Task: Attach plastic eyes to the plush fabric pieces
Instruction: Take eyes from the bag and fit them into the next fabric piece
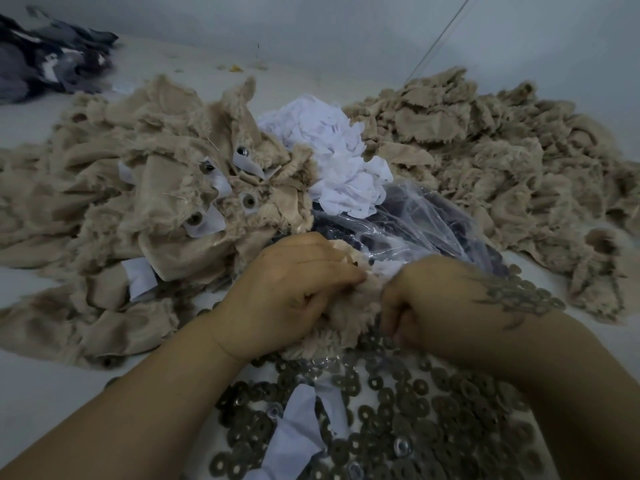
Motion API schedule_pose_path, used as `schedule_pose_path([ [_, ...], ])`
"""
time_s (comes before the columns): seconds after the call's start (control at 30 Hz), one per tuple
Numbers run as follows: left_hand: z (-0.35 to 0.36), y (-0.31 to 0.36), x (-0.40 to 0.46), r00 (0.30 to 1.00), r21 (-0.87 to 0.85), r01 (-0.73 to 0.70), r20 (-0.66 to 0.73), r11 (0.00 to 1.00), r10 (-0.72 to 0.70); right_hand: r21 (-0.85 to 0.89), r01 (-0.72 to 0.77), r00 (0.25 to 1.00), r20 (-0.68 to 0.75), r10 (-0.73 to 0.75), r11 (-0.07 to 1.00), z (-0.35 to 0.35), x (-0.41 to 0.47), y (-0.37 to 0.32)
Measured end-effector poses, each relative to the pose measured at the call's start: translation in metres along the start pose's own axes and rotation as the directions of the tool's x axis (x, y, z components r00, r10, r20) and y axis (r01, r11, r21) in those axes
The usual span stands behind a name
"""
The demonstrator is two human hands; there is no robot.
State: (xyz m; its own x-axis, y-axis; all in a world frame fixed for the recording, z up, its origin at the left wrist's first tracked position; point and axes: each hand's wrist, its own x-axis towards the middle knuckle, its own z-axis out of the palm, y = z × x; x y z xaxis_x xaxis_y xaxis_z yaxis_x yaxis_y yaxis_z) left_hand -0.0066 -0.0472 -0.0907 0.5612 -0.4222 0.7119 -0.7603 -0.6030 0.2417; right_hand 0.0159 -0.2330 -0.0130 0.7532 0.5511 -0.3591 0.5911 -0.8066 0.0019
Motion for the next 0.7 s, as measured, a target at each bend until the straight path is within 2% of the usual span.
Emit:
schedule_pose_path([
  [0.07,0.000,0.000,0.000,1.000,-0.005,-0.016,0.014,1.000,0.016,0.130,-0.034,0.986,-0.159,0.055,0.991,-0.004,-0.001,0.007],
  [0.1,0.000,0.000,0.001,1.000,-0.013,-0.022,0.019,1.000,0.022,0.182,-0.029,0.961,-0.266,0.077,0.983,-0.005,-0.002,0.010],
  [0.17,0.001,0.001,0.001,0.999,-0.023,-0.025,0.027,0.999,0.025,0.326,0.024,0.914,-0.389,0.111,0.945,-0.004,0.001,0.014],
  [0.27,0.001,0.001,0.001,0.999,0.003,-0.023,0.035,1.000,0.023,0.626,0.180,0.872,-0.458,0.171,0.759,0.006,0.004,0.009],
  [0.37,0.001,0.002,0.001,0.999,0.027,-0.016,0.035,0.999,0.015,0.771,0.261,0.849,-0.470,0.242,0.581,0.013,0.011,0.007],
  [0.43,0.002,0.002,0.001,0.999,0.017,-0.018,0.034,1.000,0.018,0.805,0.330,0.798,-0.517,0.310,0.493,0.015,0.016,0.004],
  [0.47,0.002,0.002,0.001,0.999,0.012,-0.022,0.035,1.000,0.022,0.798,0.399,0.742,-0.570,0.352,0.451,0.015,0.016,0.003],
  [0.53,0.002,0.002,0.001,0.998,0.013,-0.045,0.042,0.999,0.045,0.693,0.583,0.565,-0.721,0.401,0.425,0.012,0.011,0.005],
  [0.6,0.001,0.003,0.001,0.996,0.020,-0.079,0.053,0.997,0.078,0.536,0.689,0.399,-0.842,0.362,0.487,0.010,0.007,0.005],
  [0.63,0.002,0.004,0.001,0.994,0.020,-0.097,0.058,0.995,0.096,0.493,0.705,0.370,-0.869,0.328,0.510,0.012,0.007,0.004],
  [0.7,0.002,0.004,0.000,0.992,0.019,-0.116,0.052,0.993,0.115,0.499,0.688,0.422,-0.866,0.269,0.527,0.017,0.011,0.000],
])
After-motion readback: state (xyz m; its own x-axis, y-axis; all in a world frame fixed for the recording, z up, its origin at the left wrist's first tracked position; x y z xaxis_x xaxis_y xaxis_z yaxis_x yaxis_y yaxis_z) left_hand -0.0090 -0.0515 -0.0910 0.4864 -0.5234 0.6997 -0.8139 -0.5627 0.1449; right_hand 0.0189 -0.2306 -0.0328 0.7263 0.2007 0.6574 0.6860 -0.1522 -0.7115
